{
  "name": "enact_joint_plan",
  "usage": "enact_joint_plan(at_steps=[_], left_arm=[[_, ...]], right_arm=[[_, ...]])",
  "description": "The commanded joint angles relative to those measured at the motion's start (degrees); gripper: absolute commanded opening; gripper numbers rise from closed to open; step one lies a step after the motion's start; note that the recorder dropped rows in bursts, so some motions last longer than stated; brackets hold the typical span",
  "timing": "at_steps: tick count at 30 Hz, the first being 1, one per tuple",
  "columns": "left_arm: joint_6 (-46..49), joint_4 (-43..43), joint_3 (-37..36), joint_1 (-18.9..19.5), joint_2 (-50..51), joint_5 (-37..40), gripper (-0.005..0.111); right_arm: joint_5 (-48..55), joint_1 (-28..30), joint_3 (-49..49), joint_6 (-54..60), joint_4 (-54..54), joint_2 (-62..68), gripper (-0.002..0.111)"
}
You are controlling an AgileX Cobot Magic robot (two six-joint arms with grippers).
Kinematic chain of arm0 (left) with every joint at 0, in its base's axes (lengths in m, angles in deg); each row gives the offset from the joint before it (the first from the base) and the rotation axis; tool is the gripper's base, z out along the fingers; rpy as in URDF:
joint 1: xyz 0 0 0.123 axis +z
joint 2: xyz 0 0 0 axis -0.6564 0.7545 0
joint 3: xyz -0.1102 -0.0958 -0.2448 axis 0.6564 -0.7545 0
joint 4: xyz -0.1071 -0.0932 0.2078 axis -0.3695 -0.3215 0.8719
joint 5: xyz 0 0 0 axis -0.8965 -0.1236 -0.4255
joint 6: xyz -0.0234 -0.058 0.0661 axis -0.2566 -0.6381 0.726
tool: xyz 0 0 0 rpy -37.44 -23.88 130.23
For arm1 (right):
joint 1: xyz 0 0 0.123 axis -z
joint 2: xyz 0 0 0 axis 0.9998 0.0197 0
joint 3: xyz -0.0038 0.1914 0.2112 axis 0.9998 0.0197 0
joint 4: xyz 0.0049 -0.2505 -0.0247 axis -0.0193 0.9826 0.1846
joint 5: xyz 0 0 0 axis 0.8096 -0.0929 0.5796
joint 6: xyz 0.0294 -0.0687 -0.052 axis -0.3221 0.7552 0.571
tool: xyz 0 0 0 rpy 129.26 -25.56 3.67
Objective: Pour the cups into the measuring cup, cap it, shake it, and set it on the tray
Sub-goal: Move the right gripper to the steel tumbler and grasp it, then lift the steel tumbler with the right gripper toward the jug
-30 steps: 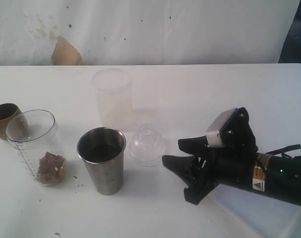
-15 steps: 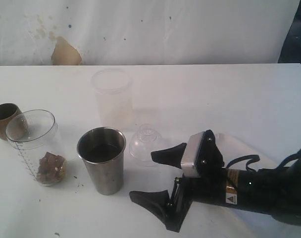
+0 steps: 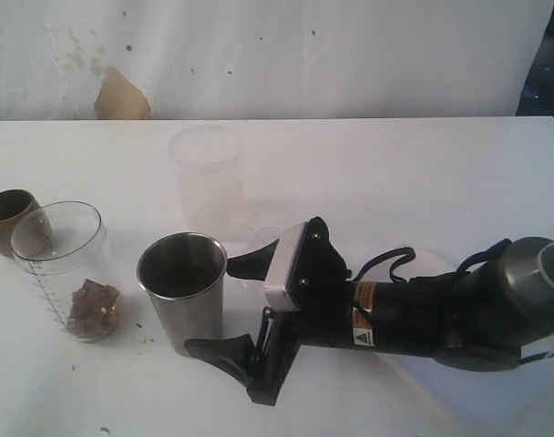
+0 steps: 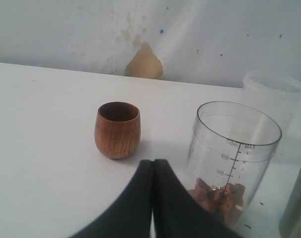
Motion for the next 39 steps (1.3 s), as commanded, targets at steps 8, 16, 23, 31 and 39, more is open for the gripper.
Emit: enact_joint_plan(at_steps=[8, 16, 23, 31, 39], left_arm=[[0.05, 0.41, -0.25, -0.24, -0.23, 0.18, 0.0], [0.05, 0.41, -0.25, -0.24, -0.23, 0.18, 0.0], [0.05, 0.41, -0.25, -0.24, -0.23, 0.18, 0.0], [0.05, 0.41, -0.25, -0.24, -0.23, 0.18, 0.0], [0.05, 0.41, -0.25, -0.24, -0.23, 0.18, 0.0]], right_arm=[[1.19, -0.31, -4.42, -2.38, -2.36, 5.84, 0.088], [-3.33, -0.31, -8.28, -4.06, -2.38, 11.66, 0.088], [-5.19, -0.31, -8.85, -3.6, -2.38, 12.3, 0.088], [-3.71, -1.84, -11.16, -3.6, -2.27, 12.66, 0.088], [-1.08, -3.32, -13.48, -3.6, -2.37, 15.13, 0.074]])
